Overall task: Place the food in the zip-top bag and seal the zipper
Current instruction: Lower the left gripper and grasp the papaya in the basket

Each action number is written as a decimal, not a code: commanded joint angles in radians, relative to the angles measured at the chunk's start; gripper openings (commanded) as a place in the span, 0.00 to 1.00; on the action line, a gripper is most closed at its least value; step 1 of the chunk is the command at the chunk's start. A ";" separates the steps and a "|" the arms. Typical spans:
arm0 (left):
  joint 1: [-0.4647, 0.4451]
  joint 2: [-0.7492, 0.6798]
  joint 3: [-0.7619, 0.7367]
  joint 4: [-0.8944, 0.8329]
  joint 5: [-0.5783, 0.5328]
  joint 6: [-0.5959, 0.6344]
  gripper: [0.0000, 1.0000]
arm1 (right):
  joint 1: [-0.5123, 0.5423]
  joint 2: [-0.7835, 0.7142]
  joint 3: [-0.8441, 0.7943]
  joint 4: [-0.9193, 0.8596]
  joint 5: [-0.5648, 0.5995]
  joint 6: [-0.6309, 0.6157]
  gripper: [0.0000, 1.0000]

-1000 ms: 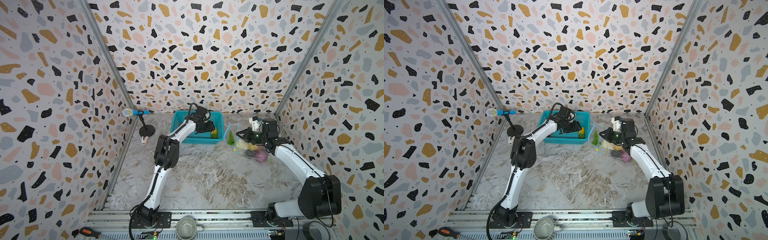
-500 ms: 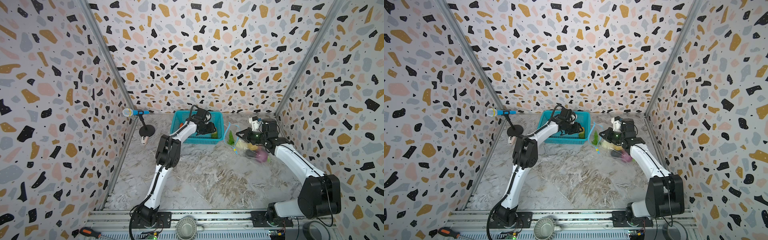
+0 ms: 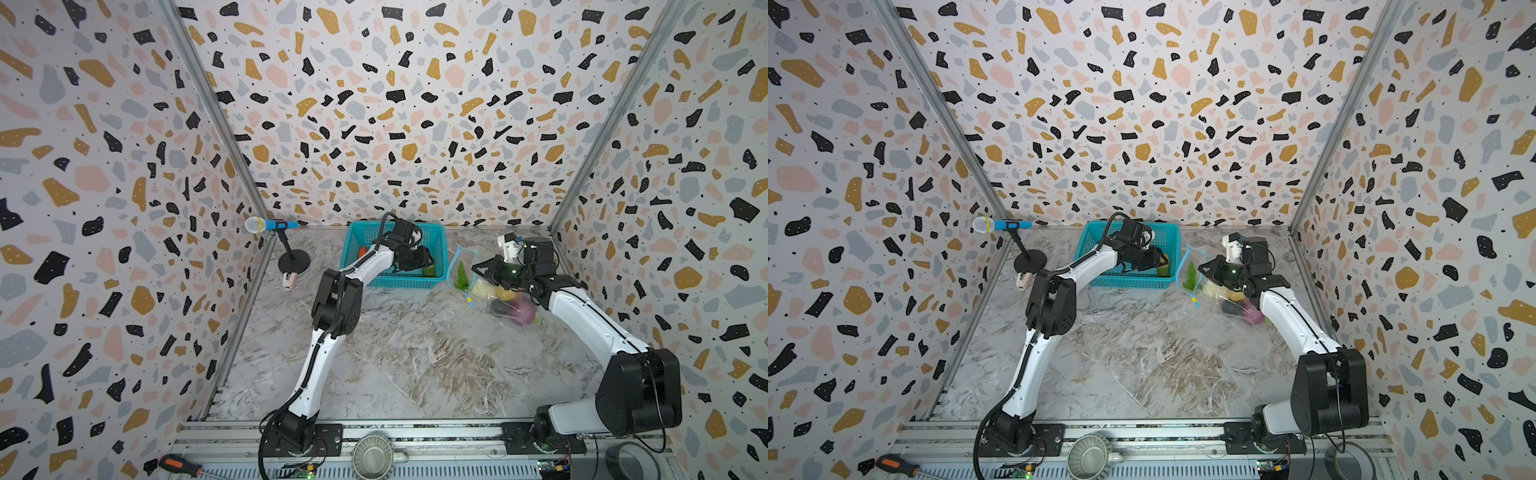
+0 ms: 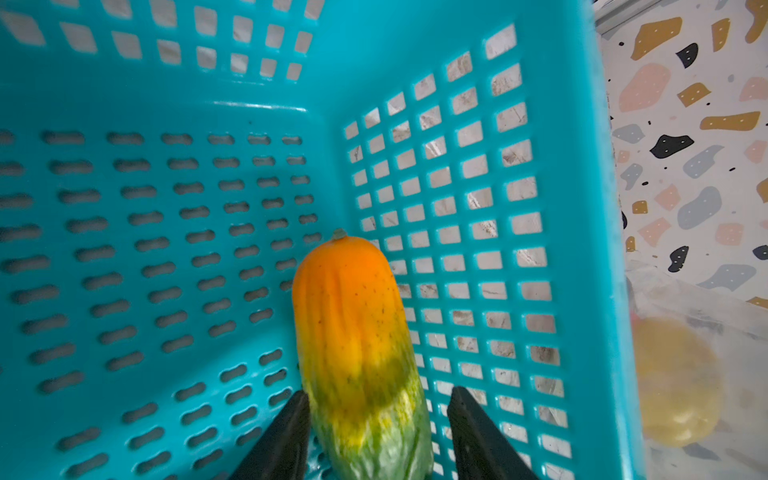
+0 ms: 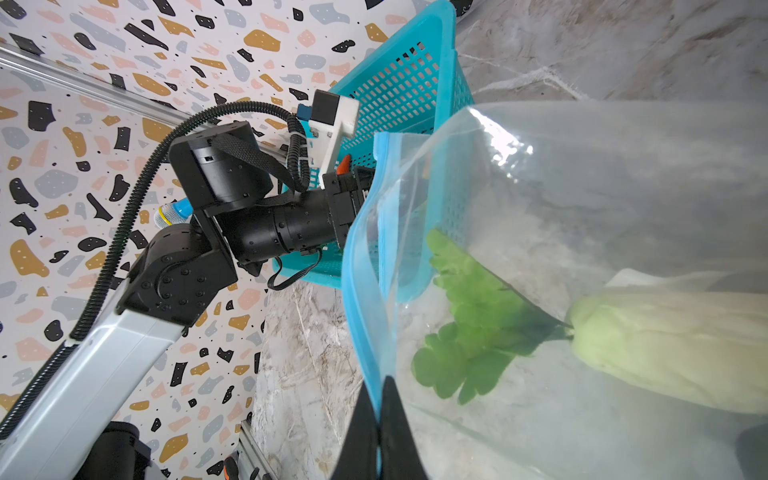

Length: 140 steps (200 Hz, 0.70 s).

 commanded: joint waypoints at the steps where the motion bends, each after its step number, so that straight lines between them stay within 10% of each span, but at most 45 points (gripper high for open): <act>1: -0.005 0.023 -0.019 0.032 0.017 -0.009 0.56 | 0.003 -0.003 0.023 0.009 0.007 0.000 0.00; 140: -0.007 0.043 -0.015 0.069 0.063 -0.013 0.46 | 0.004 -0.003 0.019 0.009 0.010 0.003 0.00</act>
